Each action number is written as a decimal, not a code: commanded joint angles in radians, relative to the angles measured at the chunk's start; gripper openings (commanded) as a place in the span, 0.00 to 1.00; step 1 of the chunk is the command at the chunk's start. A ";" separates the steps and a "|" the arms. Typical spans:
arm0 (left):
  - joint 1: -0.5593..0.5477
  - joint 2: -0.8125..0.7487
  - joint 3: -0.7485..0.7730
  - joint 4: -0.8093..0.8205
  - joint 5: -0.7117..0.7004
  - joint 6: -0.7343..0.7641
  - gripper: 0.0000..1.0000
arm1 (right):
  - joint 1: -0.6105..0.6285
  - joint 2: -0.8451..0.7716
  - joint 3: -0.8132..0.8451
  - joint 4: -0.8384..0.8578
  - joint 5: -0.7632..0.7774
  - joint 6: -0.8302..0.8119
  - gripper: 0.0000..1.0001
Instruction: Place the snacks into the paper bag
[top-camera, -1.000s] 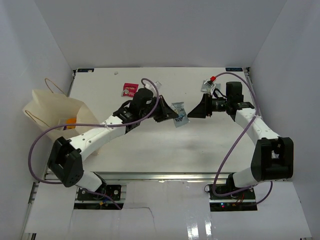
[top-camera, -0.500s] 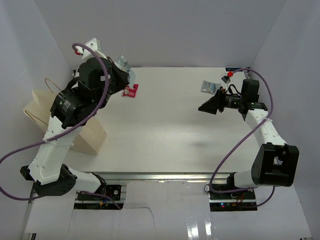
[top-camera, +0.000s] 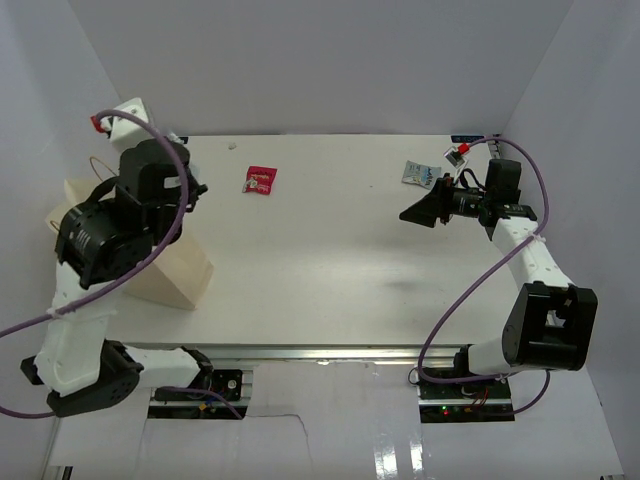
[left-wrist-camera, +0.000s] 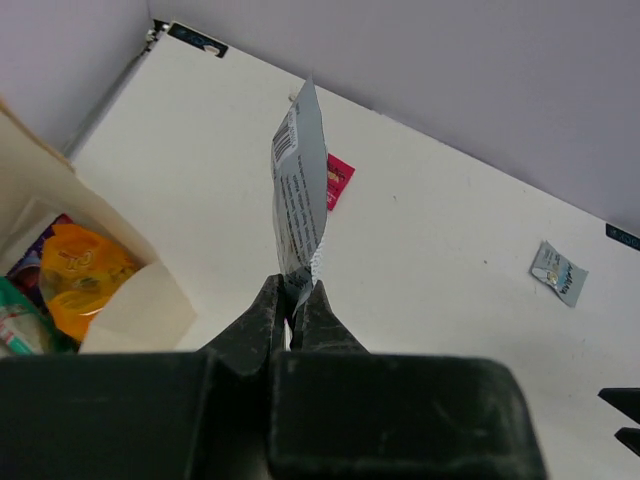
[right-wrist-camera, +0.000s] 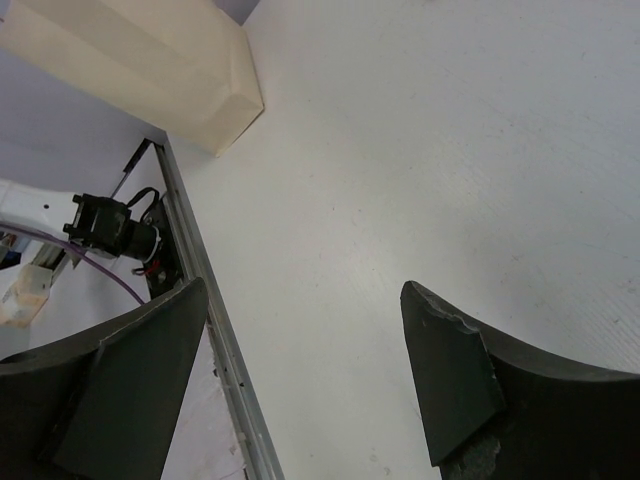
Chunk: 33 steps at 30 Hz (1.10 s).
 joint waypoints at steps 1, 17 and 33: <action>0.009 -0.119 -0.035 -0.075 -0.106 0.045 0.00 | -0.006 0.013 0.000 -0.007 -0.002 -0.013 0.84; 0.001 -0.418 -0.480 -0.041 -0.288 0.059 0.00 | -0.010 0.016 -0.004 -0.007 -0.005 -0.013 0.84; -0.089 -0.490 -0.632 0.083 -0.420 0.162 0.00 | -0.041 -0.036 -0.044 -0.016 -0.022 -0.014 0.84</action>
